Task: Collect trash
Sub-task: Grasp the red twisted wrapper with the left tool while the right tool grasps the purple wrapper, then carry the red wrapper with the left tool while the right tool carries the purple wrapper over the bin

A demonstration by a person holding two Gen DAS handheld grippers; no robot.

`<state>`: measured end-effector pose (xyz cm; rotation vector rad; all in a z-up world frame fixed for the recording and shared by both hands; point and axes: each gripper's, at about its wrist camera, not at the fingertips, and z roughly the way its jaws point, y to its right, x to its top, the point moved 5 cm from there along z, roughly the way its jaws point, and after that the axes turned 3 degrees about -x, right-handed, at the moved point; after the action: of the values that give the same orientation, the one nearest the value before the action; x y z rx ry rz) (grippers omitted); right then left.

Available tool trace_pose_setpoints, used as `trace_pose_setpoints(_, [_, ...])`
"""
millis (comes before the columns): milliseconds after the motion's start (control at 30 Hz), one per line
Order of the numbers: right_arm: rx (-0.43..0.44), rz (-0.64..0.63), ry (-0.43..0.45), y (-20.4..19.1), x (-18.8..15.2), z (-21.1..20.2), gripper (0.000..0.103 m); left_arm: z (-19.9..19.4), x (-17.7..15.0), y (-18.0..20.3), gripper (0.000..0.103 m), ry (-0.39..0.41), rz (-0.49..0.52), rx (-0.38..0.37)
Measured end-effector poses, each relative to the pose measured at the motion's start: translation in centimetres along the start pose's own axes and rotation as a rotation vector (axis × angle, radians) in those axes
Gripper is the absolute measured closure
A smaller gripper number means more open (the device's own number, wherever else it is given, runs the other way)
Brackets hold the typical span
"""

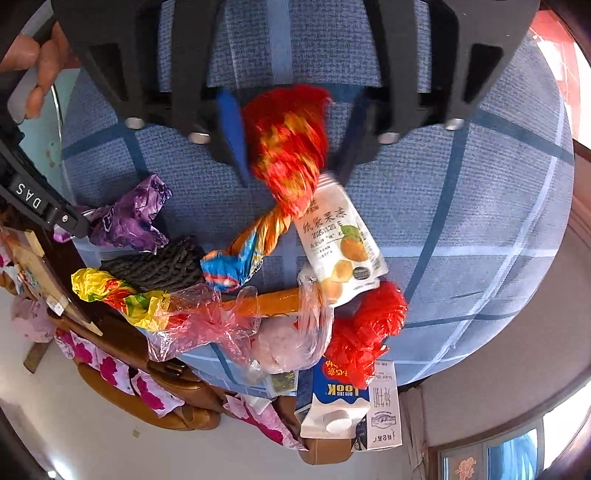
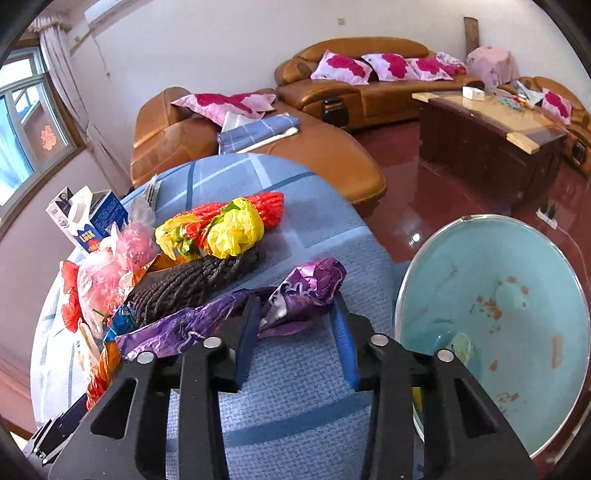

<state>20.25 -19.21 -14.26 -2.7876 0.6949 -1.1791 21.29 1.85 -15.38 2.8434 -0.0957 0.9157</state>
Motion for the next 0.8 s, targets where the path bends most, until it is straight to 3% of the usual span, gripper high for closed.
trace_pose_setpoints(233, [0.036, -0.016, 0.053, -0.1, -0.1, -2.6, 0.079, -1.2, -0.1, -0.3, 0.077, 0.017, -0.013, -0.022])
trace_pose_setpoints(500, [0.051, -0.037, 0.180, 0.4, 0.2, -7.9, 0.079, -4.8, -0.2, 0.4, 0.077, 0.092, 0.002, -0.015])
trace_pose_setpoints(800, [0.048, -0.055, 0.244, 2.1, -0.6, -11.5, 0.079, -7.6, -1.0, 1.3, 0.077, 0.132, 0.022, 0.021])
